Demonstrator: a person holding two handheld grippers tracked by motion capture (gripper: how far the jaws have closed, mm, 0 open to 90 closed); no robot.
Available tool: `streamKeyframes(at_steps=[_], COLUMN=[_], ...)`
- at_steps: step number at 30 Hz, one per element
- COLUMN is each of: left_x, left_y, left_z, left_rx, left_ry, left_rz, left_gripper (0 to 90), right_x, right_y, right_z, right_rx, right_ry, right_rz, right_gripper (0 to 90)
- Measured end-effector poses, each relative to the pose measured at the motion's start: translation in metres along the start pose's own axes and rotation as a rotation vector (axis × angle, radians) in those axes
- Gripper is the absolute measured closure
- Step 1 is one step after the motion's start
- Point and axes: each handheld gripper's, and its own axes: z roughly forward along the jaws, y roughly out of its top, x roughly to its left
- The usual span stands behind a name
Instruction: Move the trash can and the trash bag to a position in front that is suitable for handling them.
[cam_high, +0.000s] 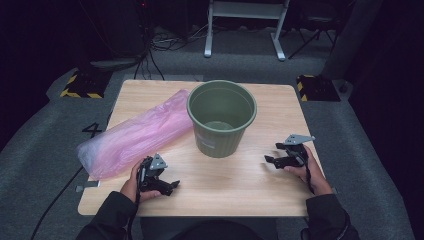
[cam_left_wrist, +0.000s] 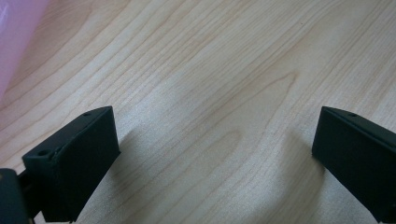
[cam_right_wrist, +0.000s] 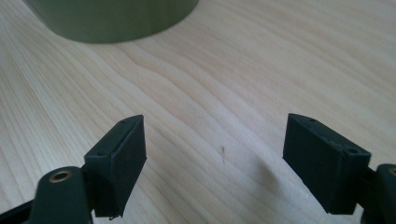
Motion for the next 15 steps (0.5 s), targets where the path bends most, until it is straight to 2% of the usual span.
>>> streamKeyframes(at_steps=[5, 6, 9, 10, 11, 13, 15], left_x=[0.0, 0.0, 0.0, 0.0, 0.0, 0.0, 0.0], left_y=[0.0, 0.0, 0.0, 0.0, 0.0, 0.0, 0.0], left_z=[0.0, 0.001, 0.001, 0.001, 0.001, 0.001, 0.001], left_rx=[0.0, -0.002, -0.002, -0.002, -0.002, -0.005, -0.004], left_ry=[-0.003, -0.004, -0.005, -0.005, -0.004, -0.003, -0.003], left_rz=[-0.001, -0.003, -0.004, -0.004, -0.005, -0.006, -0.006], left_gripper=[0.4, 0.4, 0.4, 0.5, 0.5, 0.5, 0.5], right_x=[0.006, 0.01, 0.013, 0.018, 0.018, 0.022, 0.026], right_y=[0.012, 0.02, 0.029, 0.04, 0.04, 0.05, 0.065], right_z=[-0.007, -0.013, -0.018, -0.025, -0.025, -0.031, -0.041], right_rx=[-0.032, -0.062, -0.092, -0.137, -0.137, -0.168, -0.205], right_ry=[-0.002, 0.011, 0.013, 0.014, 0.014, 0.04, 0.054], right_rz=[-0.028, -0.029, -0.043, -0.056, -0.056, -0.059, -0.081], right_gripper=[21.3, 21.3, 21.1, 20.9, 20.9, 21.1, 20.6])
